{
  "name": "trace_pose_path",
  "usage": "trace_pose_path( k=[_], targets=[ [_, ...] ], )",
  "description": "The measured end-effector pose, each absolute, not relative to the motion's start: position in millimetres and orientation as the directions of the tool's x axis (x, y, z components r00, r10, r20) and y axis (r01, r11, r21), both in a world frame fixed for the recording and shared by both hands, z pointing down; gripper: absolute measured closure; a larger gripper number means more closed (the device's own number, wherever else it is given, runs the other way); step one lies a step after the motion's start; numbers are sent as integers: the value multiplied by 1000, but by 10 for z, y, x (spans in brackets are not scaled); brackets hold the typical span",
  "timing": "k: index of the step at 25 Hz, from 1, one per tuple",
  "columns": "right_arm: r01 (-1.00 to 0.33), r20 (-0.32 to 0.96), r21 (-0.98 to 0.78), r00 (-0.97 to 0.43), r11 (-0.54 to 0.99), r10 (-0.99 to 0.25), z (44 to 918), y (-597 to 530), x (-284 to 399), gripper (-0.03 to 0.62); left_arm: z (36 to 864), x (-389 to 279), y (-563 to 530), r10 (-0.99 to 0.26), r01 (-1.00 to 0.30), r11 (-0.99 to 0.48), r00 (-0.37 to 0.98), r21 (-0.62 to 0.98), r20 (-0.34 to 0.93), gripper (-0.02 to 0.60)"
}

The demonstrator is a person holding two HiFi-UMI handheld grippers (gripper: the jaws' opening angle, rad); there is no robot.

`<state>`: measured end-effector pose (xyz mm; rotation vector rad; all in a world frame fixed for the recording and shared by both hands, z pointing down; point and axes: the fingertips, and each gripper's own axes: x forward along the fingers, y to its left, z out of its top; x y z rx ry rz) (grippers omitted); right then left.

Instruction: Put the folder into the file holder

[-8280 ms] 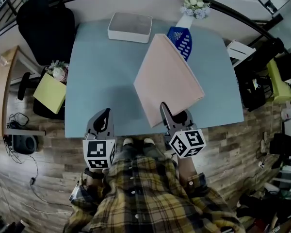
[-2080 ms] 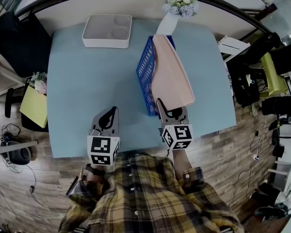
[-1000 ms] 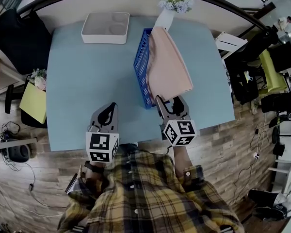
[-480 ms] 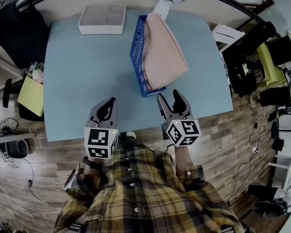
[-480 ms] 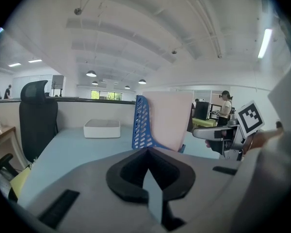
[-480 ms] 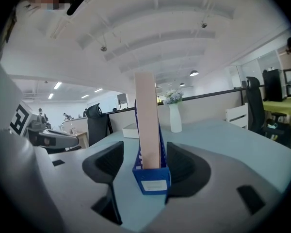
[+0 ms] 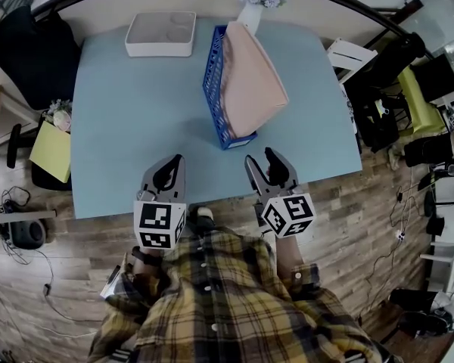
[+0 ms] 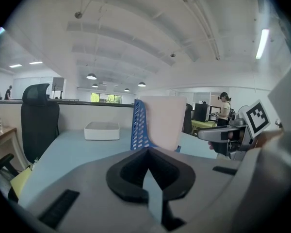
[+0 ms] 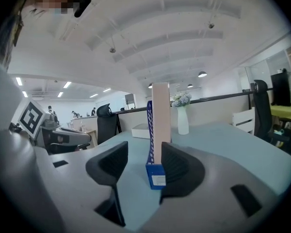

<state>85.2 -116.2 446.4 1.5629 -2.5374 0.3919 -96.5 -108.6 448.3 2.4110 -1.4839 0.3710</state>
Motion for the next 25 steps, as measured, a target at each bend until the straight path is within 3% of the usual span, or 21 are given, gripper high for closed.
trace_pose_path(
  k=[3,11,18,25],
  targets=[
    [-887,258,-121,-462,446,-849,4417,-1113,832,428,4446,-938,-1053,-824,-895,-432,440,106,356,591],
    [-879,283,-120,-475,461,-833,4418,-999,783,525,4442,-947,-967,-823,-893,-436,445,111,352,591],
    [-887,289,-156,-462,435,-838,4462,-968,789,585,4488,-949,-916,-811,-886,-449,458,117,365,591],
    [-894,286,-180,-447,410,-848,4480,-969,852,591,4523,-928,-891,-801,-881,-458,467,118,375,591]
  ],
)
